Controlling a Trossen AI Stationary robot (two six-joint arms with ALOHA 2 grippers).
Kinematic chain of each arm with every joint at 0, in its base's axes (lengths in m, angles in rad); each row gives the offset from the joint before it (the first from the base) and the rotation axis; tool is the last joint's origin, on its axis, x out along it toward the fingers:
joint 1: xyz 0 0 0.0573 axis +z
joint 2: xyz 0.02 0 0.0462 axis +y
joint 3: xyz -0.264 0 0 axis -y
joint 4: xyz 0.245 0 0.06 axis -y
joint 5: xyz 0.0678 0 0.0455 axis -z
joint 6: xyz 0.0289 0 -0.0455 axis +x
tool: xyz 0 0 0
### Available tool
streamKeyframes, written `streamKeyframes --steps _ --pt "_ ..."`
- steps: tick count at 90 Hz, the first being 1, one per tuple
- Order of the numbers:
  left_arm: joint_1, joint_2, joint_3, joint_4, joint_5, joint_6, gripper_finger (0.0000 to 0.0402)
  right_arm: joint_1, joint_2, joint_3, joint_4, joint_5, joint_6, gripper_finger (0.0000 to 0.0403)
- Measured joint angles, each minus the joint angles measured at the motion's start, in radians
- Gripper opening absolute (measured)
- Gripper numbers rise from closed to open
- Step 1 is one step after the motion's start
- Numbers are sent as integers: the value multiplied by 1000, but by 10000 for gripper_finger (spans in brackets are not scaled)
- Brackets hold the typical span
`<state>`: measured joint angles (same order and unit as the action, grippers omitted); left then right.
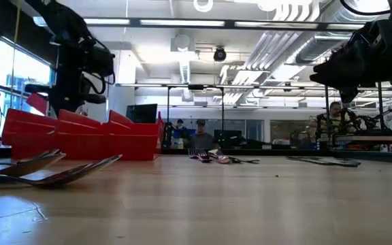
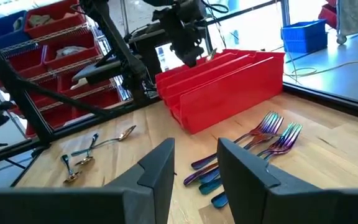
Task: Sort silverware
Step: Put the blue spoon into the left red bin
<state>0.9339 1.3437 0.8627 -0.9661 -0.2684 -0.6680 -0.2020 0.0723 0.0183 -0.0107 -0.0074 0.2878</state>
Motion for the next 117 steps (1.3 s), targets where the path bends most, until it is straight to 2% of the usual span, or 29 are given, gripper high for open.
streamKeyframes --steps 27,43,53,85,91,101,117 --pt "16 0 -3 26 13 72 62 0 0 0 0 0 0 110" --pt "-62 -9 56 7 11 106 88 0 0 0 0 0 0 110" --pt "-175 -35 112 -25 -19 105 91 0 0 0 0 0 0 110" --pt "-692 -113 242 -182 -295 -19 92 0 0 -1 16 16 -30 110" --pt "-765 -129 243 -206 -304 -67 92 0 0 -1 48 25 -16 110" --pt "-892 -157 243 -230 -290 -149 92 0 0 -1 107 27 164 110" --pt "-1132 -162 243 -233 -246 -333 92 0 0 -1 173 13 214 110"
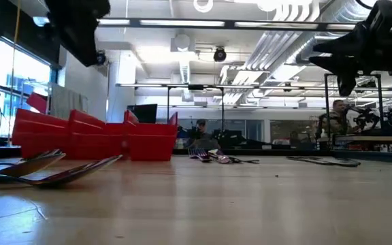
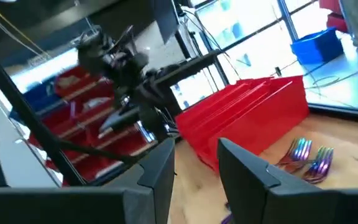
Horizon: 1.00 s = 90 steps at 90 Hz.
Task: Sort silverware
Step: Put the blue spoon into the left red bin
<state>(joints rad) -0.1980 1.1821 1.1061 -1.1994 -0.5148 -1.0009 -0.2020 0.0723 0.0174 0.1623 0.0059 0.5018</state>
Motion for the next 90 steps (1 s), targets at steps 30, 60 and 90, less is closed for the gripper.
streamKeyframes --steps 30,60,90 --pt "-414 99 0 -15 -9 -558 92 135 215 0 372 -88 -63 110" --pt "-553 210 0 -18 81 -831 92 369 718 81 650 15 -192 110" --pt "-499 299 -20 -14 227 -890 94 470 1275 326 702 18 -276 110"
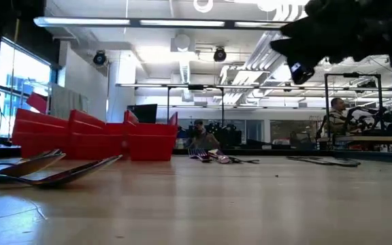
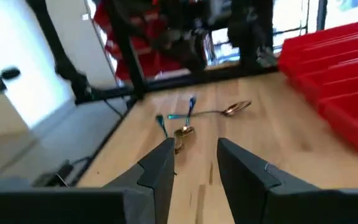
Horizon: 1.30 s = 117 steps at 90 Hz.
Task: Sort silverware
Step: Put the blue spoon into the left red bin
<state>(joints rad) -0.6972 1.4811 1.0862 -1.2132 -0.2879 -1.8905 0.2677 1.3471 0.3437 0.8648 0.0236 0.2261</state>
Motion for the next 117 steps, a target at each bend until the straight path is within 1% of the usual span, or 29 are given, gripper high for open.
streamKeyframes --steps 7,14,20,25,32,41,54,63,73,79,87,91,98,104,117 --pt "33 1 -31 39 16 25 99 13 115 55 45 1 -16 110" --pt "65 -1 -67 120 39 59 108 25 218 106 95 0 -18 110" --pt "90 -1 -105 205 52 94 117 35 289 143 131 0 -18 110" --pt "112 0 -134 263 83 119 125 41 334 169 143 0 -18 110" --pt "138 -1 -174 329 124 138 137 44 370 195 143 -3 -18 110" --pt "158 -1 -221 390 135 138 146 42 374 205 141 -17 -18 110" --pt "180 7 -292 488 199 138 145 41 366 199 124 -18 -18 110" --pt "189 19 -336 556 251 141 135 41 366 198 113 -18 -18 110" --pt "196 34 -344 562 258 145 115 41 366 198 108 -18 -18 110" --pt "202 37 -344 559 262 157 88 41 366 198 103 -17 -18 110" --pt "210 38 -344 548 277 177 29 41 366 198 98 -17 -18 110" --pt "214 38 -344 548 276 186 13 41 366 198 97 -17 -18 110" --pt "214 38 -337 538 260 193 9 41 366 198 96 -17 -18 110" --pt "214 38 -309 498 245 194 3 41 366 198 91 -17 -18 110" --pt "214 38 -188 325 197 202 1 40 366 198 52 2 -18 110"
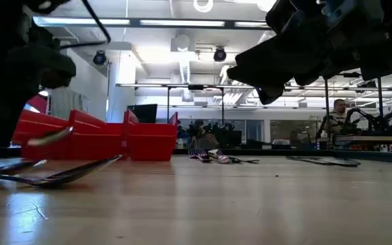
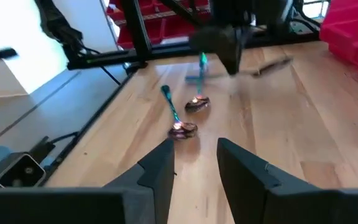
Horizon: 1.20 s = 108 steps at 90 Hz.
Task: Sort silverware
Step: Put the blue spoon into the left red bin
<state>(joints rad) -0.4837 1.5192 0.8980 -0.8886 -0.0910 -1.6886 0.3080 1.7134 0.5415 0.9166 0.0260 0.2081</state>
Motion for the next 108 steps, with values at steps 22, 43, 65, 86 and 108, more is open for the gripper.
streamKeyframes --steps 22,43,65,86,108 --pt "3 0 282 -441 -175 -48 0 0 0 0 -40 30 0 110" --pt "116 -48 379 -651 -392 -41 0 0 0 0 -46 30 1 110" --pt "461 -77 329 -674 -505 200 0 0 0 0 -54 26 19 110" --pt "838 -77 228 -543 -455 508 0 1 0 0 -74 25 28 110" --pt "1128 -75 113 -192 -334 833 0 19 0 0 -76 23 27 110"
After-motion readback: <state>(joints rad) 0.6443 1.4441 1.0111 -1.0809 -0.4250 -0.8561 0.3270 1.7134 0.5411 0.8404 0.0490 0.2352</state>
